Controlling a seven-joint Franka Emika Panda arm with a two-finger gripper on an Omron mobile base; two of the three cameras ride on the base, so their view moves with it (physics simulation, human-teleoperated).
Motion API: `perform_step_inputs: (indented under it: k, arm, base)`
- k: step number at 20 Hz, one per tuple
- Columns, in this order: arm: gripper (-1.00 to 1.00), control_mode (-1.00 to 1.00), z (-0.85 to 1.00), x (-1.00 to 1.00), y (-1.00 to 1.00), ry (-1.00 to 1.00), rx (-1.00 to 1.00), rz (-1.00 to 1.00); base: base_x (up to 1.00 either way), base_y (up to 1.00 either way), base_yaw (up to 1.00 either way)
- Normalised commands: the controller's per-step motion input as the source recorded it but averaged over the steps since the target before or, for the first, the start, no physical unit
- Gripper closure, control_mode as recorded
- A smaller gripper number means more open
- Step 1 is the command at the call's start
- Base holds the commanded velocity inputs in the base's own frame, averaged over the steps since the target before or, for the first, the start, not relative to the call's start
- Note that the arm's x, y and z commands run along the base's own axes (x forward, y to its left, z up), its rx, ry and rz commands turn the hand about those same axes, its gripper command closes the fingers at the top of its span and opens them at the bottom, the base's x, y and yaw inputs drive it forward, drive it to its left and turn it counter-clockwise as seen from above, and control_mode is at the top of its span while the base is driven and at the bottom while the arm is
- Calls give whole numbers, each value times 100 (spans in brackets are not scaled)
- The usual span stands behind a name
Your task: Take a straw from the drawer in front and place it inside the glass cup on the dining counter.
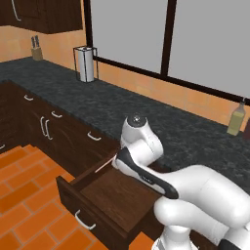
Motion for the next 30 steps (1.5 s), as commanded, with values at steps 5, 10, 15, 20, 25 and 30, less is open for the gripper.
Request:
perform_step_inputs:
  k: [5,10,15,20,25,30]
  arm:
    - [100,-100,100,-63,-37,9,0,-14]
    - [100,-100,66,-71,-50,8,3,-15]
    - [100,-100,3,-41,-54,11,11,-15]
    - [100,-100,-1,-31,-25,2,2,-12]
    - [100,100,0,-14,0,0,0,-2]
    - [100,100,0,0,0,0,0,0]
  base:
    - [0,0,0]
    - [0,0,0]
    - [0,0,0]
    - [0,0,0]
    - [-80,1,-9]
    - [-96,42,34]
